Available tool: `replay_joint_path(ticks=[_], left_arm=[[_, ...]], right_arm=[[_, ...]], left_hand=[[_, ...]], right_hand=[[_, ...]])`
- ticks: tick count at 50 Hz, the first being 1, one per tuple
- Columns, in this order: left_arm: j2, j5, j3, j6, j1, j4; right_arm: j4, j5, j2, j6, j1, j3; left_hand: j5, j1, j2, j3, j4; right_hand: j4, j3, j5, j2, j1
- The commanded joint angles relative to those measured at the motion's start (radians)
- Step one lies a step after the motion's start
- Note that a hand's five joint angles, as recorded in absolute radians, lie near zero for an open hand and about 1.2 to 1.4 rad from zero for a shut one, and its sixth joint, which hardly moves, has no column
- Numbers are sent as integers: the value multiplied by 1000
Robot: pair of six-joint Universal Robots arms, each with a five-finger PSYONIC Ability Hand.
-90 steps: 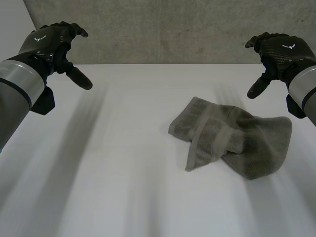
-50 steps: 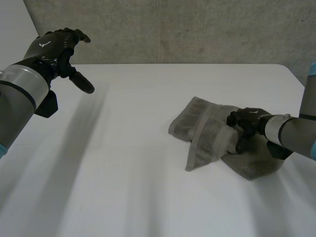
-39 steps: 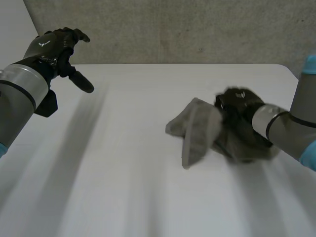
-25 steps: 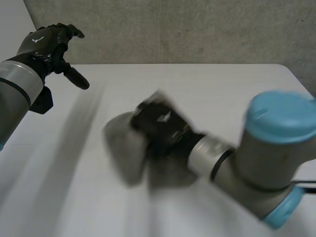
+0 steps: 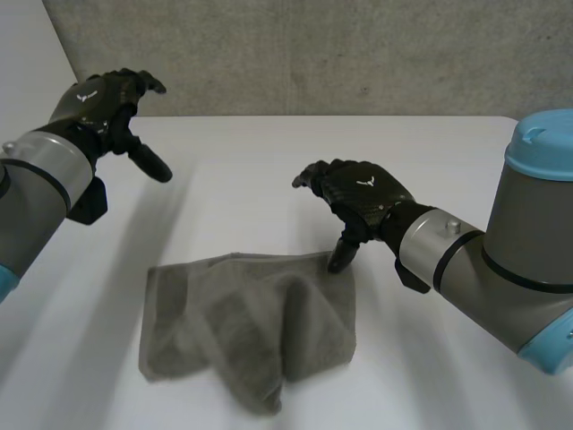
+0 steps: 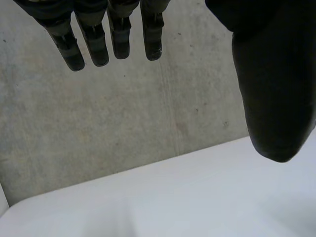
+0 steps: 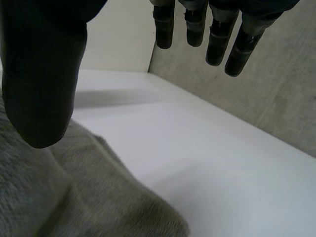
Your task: Fold the towel.
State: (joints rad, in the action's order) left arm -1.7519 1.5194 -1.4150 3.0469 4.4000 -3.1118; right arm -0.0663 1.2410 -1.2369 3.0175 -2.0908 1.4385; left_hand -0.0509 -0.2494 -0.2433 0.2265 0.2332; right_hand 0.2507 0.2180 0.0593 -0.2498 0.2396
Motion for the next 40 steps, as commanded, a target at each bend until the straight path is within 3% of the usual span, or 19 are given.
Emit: replay_joint_path(ticks=[1, 8, 14, 19, 25, 28, 30, 31, 32, 33, 34, 35, 39, 40], left_arm=[[9, -31, -87, 35, 3, -1], [43, -100, -215, 93, -10, 27], [111, -111, -328, 144, -2, 30], [138, -108, -447, 231, 50, 19], [129, -113, -496, 254, 96, 15], [121, -113, -510, 254, 99, 10], [111, -113, -513, 254, 99, -2], [111, -113, -513, 254, 99, -2], [103, -111, -513, 254, 96, -7], [103, -111, -513, 254, 96, -7], [98, -111, -512, 254, 90, -11], [95, -111, -507, 254, 82, -14], [94, -110, -499, 254, 75, -17], [94, -108, -496, 256, 69, -19]], right_arm=[[-76, -8, -9, -83, -34, 14], [-70, 8, -10, -111, -190, 51], [-8, 6, -39, -141, -224, 114], [8, 12, -33, -176, -245, 112], [14, 17, -3, -173, -296, 97], [16, 44, 37, -167, -319, 72], [25, 83, 71, -167, -337, 50], [25, 83, 71, -167, -338, 49], [42, 93, 85, -166, -338, 40], [42, 94, 85, -166, -338, 40], [65, 98, 94, -164, -330, 34], [88, 104, 94, -164, -328, 30], [112, 106, 83, -154, -285, 30], [111, 106, 79, -144, -226, 34]], left_hand=[[41, 65, 59, -52, -59], [30, 54, 47, -52, -59], [30, 54, 47, -52, -59], [32, 56, 50, -52, -59], [30, 54, 47, -52, -59], [30, 54, 47, -52, -59], [21, 45, 39, -52, -59], [21, 45, 39, -52, -59], [21, 45, 39, -52, -59], [21, 45, 39, -52, -59], [18, 42, 36, -52, -59], [18, 42, 36, -52, -59], [18, 42, 36, -52, -59], [18, 42, 36, -52, -59]], right_hand=[[-76, -44, -59, 75, -65], [-76, -44, -59, 75, -65], [-76, -44, -59, 75, -65], [-76, -44, -59, 75, -65], [-76, -44, -26, 41, -31], [-76, -44, 101, -85, 95], [-76, -44, 515, -499, 509], [-76, -44, 518, -502, 512], [-76, -44, 773, -757, 768], [-76, -44, 776, -760, 770], [-76, -44, 1040, -1025, 1035], [-76, -44, 1161, -1145, 1155], [-76, -44, 1162, -1147, 1157], [-76, -44, 1162, -1147, 1157]])
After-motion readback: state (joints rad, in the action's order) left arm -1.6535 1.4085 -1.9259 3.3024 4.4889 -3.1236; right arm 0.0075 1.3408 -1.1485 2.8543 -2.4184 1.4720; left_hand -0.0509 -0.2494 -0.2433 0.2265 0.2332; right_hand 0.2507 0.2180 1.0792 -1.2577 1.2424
